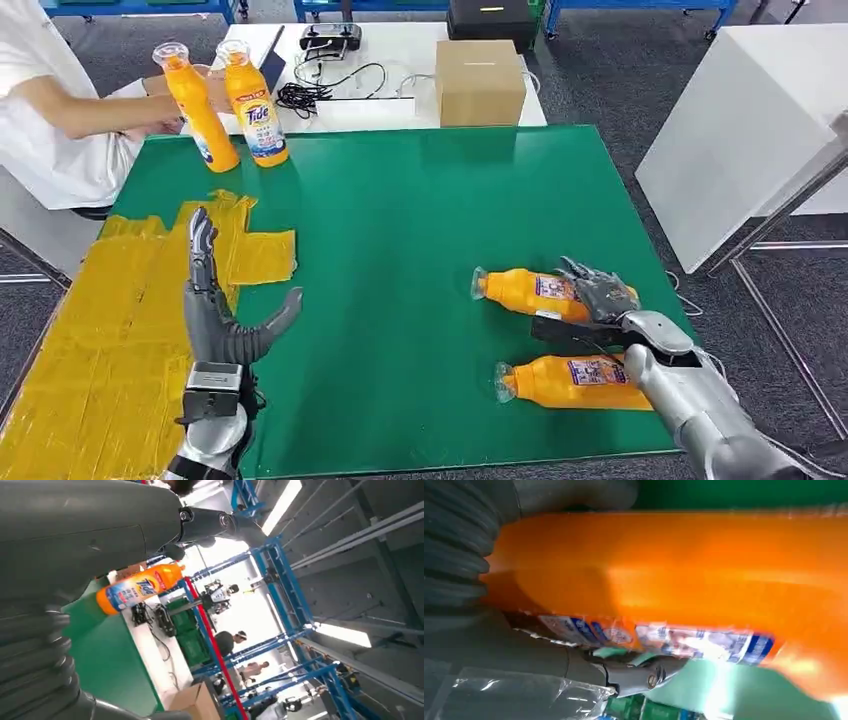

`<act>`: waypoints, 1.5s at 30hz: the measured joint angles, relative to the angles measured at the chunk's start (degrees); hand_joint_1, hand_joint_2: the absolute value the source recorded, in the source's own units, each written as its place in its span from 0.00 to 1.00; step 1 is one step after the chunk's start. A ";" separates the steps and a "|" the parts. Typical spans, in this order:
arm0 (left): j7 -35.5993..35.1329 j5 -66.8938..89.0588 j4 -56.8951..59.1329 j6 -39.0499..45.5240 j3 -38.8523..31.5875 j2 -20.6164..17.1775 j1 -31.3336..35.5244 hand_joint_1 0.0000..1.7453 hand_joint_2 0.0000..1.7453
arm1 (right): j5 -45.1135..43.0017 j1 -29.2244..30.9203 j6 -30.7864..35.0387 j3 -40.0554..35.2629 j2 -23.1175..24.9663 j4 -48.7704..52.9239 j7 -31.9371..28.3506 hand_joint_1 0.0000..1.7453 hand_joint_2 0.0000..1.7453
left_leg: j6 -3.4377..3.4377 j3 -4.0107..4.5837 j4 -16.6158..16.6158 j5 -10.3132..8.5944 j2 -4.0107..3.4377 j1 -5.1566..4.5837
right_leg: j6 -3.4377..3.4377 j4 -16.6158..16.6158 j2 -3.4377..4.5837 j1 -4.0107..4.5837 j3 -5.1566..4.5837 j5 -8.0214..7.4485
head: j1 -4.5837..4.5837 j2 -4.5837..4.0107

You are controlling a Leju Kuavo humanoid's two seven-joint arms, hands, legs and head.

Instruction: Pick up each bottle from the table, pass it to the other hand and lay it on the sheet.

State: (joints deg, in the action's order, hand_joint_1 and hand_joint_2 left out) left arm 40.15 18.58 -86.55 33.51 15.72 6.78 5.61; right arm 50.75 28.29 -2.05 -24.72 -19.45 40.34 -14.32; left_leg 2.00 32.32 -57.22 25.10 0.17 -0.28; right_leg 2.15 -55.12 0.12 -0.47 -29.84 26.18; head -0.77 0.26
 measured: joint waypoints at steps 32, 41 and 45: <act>-6.35 6.75 1.02 -8.89 1.29 2.82 -1.39 0.00 1.00 | -23.12 -11.16 29.14 17.22 19.84 27.48 -5.82 1.00 1.00 | -0.03 0.83 -0.01 -0.15 0.48 0.07 | -0.16 -0.07 -0.37 0.06 -0.11 -0.07 | 0.04 0.00; -12.82 -6.04 3.10 -27.97 3.17 2.78 1.10 0.00 1.00 | -40.51 -16.51 16.19 24.41 26.61 37.69 -12.67 1.00 1.00 | -0.02 0.98 -0.01 -0.15 0.33 0.01 | -0.16 -0.07 -0.31 0.02 -0.26 -0.09 | 0.02 0.00; -13.38 -9.05 3.60 -30.88 3.17 2.71 2.25 0.00 1.00 | -40.96 -16.50 12.94 24.39 28.67 36.97 -13.90 1.00 1.00 | -0.04 0.97 -0.01 -0.16 0.37 0.03 | -0.16 -0.07 -0.32 0.05 -0.26 -0.09 | 0.04 0.00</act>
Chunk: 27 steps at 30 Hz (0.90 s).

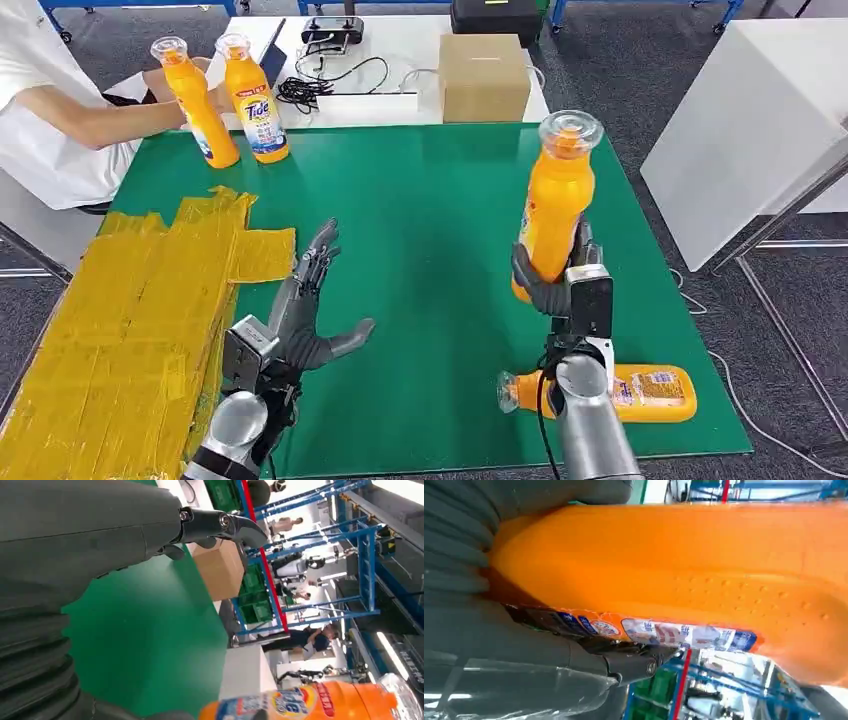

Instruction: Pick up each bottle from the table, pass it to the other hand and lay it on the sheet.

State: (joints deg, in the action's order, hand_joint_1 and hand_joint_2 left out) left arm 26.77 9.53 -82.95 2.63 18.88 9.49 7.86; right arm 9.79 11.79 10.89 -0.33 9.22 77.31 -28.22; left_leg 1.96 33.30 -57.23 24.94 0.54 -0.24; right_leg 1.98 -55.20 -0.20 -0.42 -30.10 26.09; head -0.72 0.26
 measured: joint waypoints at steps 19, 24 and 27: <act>-1.51 -3.06 1.99 -2.76 1.18 -0.07 2.83 0.00 1.00 | 16.08 6.44 0.56 -18.11 7.91 -23.56 2.51 1.00 1.00 | -0.04 0.12 0.02 -0.02 -0.09 0.08 | 0.00 -0.02 0.11 0.04 -0.12 0.00 | -0.04 0.00; -1.60 -3.48 2.30 -2.76 0.96 -0.35 2.62 0.00 1.00 | 17.62 7.68 1.51 -20.72 8.79 -25.90 2.78 1.00 1.00 | -0.04 0.13 0.01 -0.02 -0.02 0.07 | 0.00 -0.02 0.10 0.03 -0.14 0.00 | -0.04 0.00; -2.10 -3.78 2.38 -2.67 0.46 -0.39 3.00 0.00 1.00 | 20.86 6.95 2.95 -23.55 9.14 -26.52 1.44 1.00 1.00 | -0.04 0.13 0.01 -0.02 -0.09 0.08 | -0.01 -0.02 0.12 0.04 -0.15 0.00 | -0.09 0.00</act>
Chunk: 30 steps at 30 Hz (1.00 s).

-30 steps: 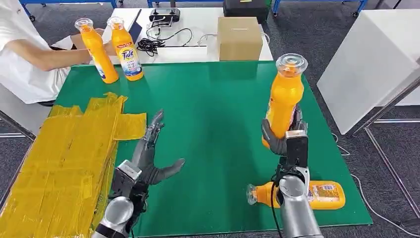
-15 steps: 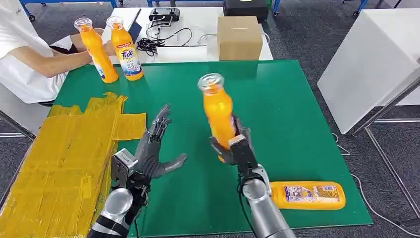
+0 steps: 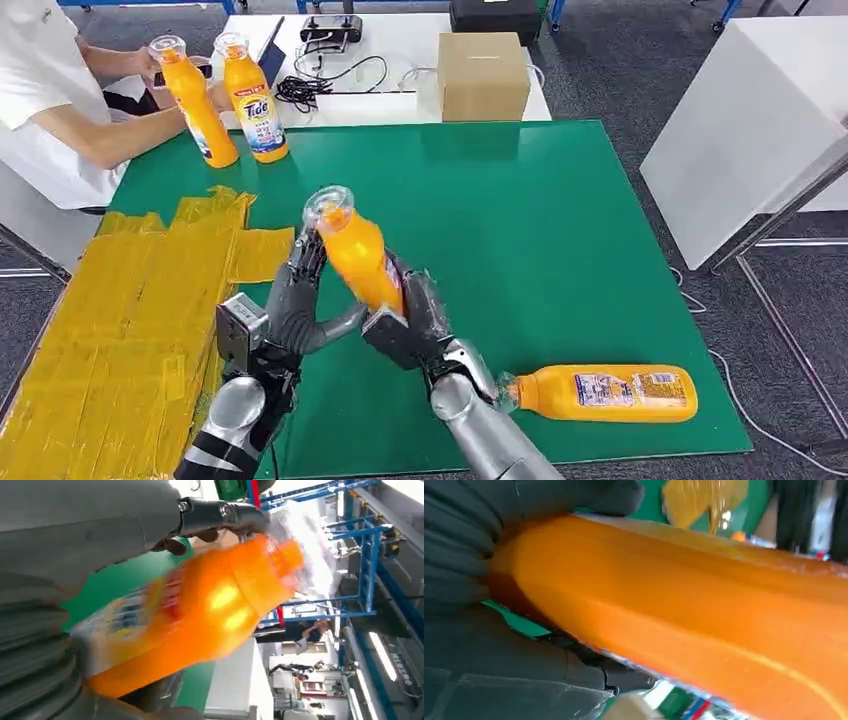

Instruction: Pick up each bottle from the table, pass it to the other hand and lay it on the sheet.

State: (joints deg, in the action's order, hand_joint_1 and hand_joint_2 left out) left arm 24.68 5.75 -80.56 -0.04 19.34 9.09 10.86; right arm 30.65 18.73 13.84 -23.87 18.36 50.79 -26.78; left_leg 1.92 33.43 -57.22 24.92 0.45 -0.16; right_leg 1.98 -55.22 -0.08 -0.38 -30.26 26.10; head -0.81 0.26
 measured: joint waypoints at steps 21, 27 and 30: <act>2.43 -7.61 1.73 1.11 -2.21 0.50 -1.73 1.00 1.00 | 0.59 -3.25 5.85 -13.61 -2.12 10.45 1.77 1.00 1.00 | -0.01 0.06 0.00 0.00 0.06 0.07 | -0.02 0.00 -0.01 0.07 -0.03 0.01 | 0.04 0.00; 4.05 -9.99 0.39 3.52 -2.89 1.20 -2.84 1.00 1.00 | -0.33 -2.47 6.21 -14.84 -2.34 10.38 1.90 1.00 1.00 | -0.01 0.07 0.01 0.00 0.04 0.07 | -0.02 0.00 -0.01 0.08 -0.04 0.01 | 0.04 0.00; 4.37 -10.66 -0.31 4.33 -3.34 1.49 -3.31 1.00 1.00 | -0.42 -1.89 6.20 -15.56 -2.34 10.01 1.97 1.00 1.00 | -0.01 0.06 0.01 0.00 0.03 0.07 | -0.02 0.00 0.00 0.08 -0.04 0.01 | 0.04 0.00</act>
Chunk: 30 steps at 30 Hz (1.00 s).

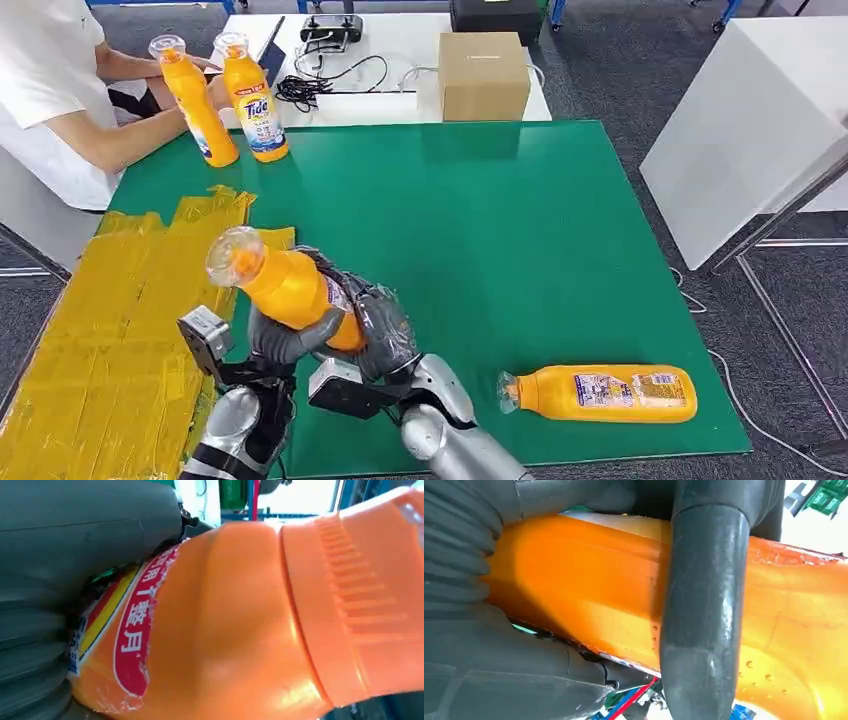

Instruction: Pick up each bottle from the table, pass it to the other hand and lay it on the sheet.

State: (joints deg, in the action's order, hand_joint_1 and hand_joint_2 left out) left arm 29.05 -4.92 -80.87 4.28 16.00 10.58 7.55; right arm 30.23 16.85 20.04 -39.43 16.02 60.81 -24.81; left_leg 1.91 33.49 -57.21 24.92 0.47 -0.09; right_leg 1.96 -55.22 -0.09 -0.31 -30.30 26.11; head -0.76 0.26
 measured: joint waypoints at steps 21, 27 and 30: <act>0.09 -0.31 -0.76 0.18 -0.31 0.02 -0.43 1.00 1.00 | 0.00 0.51 0.00 -0.66 0.00 -0.28 0.00 1.00 1.00 | 0.00 0.00 0.00 0.00 0.01 0.00 | 0.00 0.00 0.00 0.00 0.00 0.00 | 0.00 0.00; 0.70 -0.65 -0.79 1.07 -0.31 0.02 -0.54 1.00 1.00 | 0.00 0.85 0.09 -0.85 0.00 -0.61 0.22 0.00 1.00 | 0.00 0.00 0.00 0.00 0.00 0.00 | 0.00 0.00 0.00 0.00 0.00 0.00 | 0.00 0.00; 0.81 -0.96 -0.94 2.08 -0.61 0.20 -0.48 1.00 1.00 | -0.02 0.81 1.07 -1.29 0.07 -1.01 0.20 0.00 1.00 | 0.00 0.00 0.00 0.00 0.01 0.00 | 0.00 0.00 0.00 0.00 0.00 0.00 | -0.02 0.00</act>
State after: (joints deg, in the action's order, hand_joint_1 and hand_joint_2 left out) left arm 29.86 -5.88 -81.81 6.36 15.39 10.78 7.07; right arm 30.21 17.66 21.12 -40.72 16.09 59.80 -24.61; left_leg 1.90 33.50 -57.21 24.92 0.48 -0.09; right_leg 1.96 -55.21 -0.09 -0.31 -30.30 26.11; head -0.79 0.26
